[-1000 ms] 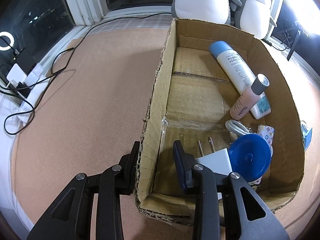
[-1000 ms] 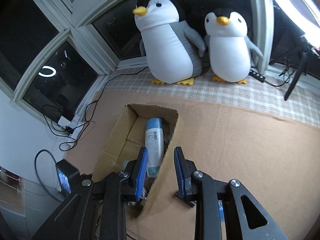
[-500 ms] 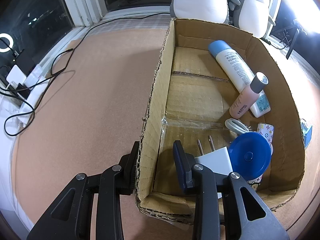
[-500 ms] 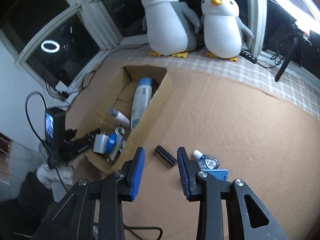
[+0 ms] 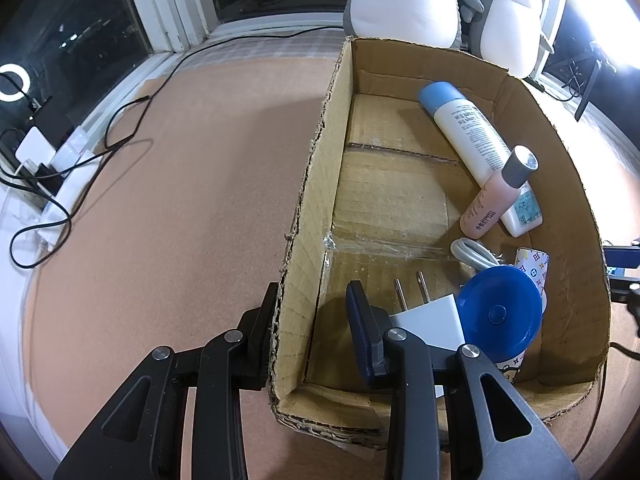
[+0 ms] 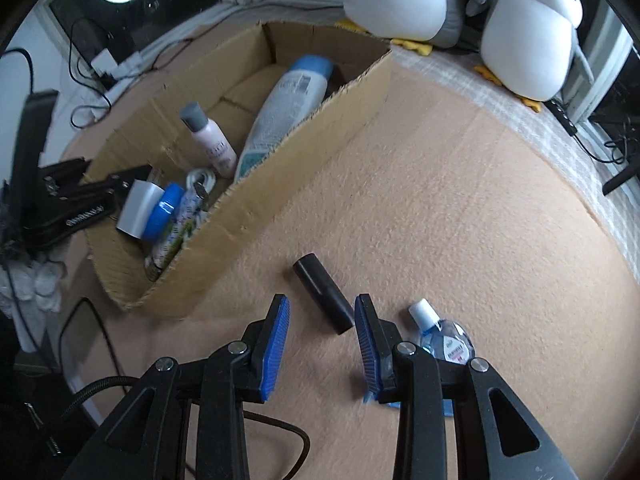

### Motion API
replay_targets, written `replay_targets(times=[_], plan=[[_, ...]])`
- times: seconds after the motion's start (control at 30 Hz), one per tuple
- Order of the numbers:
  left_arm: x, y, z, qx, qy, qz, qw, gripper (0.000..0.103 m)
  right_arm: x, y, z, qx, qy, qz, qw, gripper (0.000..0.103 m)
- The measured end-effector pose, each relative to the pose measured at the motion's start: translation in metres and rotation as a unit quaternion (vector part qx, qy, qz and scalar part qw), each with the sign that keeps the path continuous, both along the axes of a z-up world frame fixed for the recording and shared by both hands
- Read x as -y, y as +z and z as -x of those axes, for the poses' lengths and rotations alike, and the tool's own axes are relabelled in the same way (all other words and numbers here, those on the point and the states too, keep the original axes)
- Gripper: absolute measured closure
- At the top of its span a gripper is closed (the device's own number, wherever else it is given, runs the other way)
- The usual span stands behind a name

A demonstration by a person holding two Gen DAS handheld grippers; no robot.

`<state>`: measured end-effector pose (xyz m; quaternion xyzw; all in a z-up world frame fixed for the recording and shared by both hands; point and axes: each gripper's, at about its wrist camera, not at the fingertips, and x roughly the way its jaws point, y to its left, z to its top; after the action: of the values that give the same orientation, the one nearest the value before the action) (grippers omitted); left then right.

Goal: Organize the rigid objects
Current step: 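Move the right gripper to the black cylinder and close on it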

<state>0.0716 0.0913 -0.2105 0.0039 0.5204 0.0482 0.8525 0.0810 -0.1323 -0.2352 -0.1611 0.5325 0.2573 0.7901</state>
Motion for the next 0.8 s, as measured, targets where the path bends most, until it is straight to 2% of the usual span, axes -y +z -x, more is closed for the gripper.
replay_targets(times=[0.27, 0.4, 0.6, 0.8], plan=[[0.000, 0.000, 0.000, 0.000, 0.000, 0.000, 1.0000, 0.072, -0.018, -0.017, -0.008, 0.009, 0.010, 0.041, 0.999, 0.072], [0.000, 0.000, 0.000, 0.000, 0.000, 0.000, 1.0000, 0.072, -0.014, -0.016, -0.015, -0.001, -0.012, 0.025, 1.000, 0.074], [0.000, 0.000, 0.000, 0.000, 0.000, 0.000, 1.0000, 0.072, 0.000, -0.016, -0.024, -0.017, -0.050, -0.002, 0.999, 0.088], [-0.001, 0.000, 0.000, 0.000, 0.000, 0.000, 1.0000, 0.072, 0.016, -0.017, -0.030, -0.036, -0.095, -0.051, 0.993, 0.088]])
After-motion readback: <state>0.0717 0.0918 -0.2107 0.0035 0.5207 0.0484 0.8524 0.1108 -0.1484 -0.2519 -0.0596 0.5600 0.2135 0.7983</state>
